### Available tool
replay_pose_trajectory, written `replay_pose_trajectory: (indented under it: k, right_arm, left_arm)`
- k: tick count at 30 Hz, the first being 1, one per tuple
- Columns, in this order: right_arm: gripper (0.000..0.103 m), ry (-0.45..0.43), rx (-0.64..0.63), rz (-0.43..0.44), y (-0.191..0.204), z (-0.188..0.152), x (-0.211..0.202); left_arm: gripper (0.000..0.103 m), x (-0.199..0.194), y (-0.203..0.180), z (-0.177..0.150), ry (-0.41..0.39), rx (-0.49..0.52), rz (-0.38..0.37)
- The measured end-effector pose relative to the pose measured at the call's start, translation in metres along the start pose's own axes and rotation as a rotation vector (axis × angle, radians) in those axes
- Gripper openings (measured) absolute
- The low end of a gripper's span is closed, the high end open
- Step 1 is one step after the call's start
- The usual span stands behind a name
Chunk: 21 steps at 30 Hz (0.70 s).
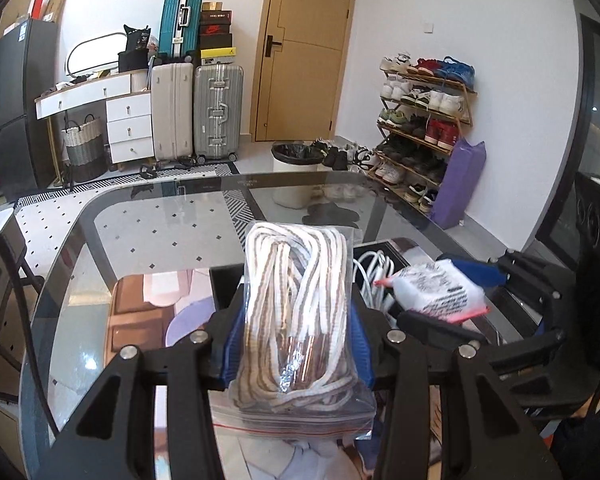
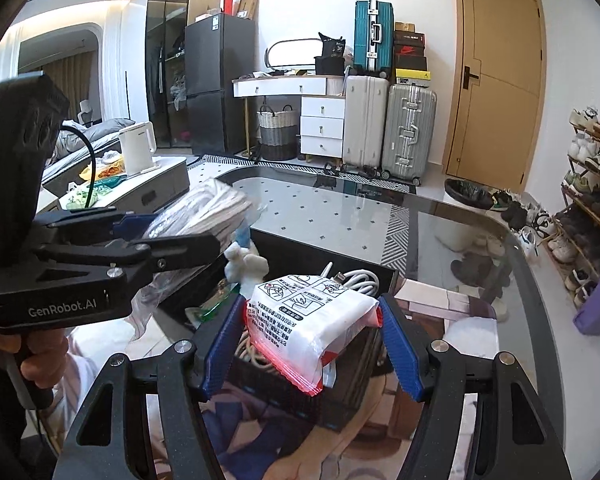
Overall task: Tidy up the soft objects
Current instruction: 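Carry the red-edged packet and bagged rope over the black box, then lower packet and bagged rope into the box and open both grippers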
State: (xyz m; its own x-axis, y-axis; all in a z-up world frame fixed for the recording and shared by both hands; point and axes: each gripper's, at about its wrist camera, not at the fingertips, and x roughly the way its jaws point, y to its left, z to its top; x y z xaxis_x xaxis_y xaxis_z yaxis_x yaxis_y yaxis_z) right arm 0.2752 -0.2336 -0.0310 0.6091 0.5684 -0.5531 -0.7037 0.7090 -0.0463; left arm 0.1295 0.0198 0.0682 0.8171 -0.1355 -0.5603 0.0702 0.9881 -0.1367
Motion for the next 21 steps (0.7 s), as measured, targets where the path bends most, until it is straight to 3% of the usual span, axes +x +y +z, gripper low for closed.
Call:
replay_pose_trajectory:
  k: [14, 21]
  right_arm:
    - [0.068, 0.009, -0.077, -0.019, 0.004, -0.009, 0.034]
    - [0.082, -0.005, -0.097, -0.028, 0.003, -0.013, 0.025]
  left_arm:
    - [0.044, 0.021, 0.003, -0.001, -0.01, 0.0, 0.009]
    - [0.044, 0.025, -0.002, -0.001, -0.011, 0.017, 0.011]
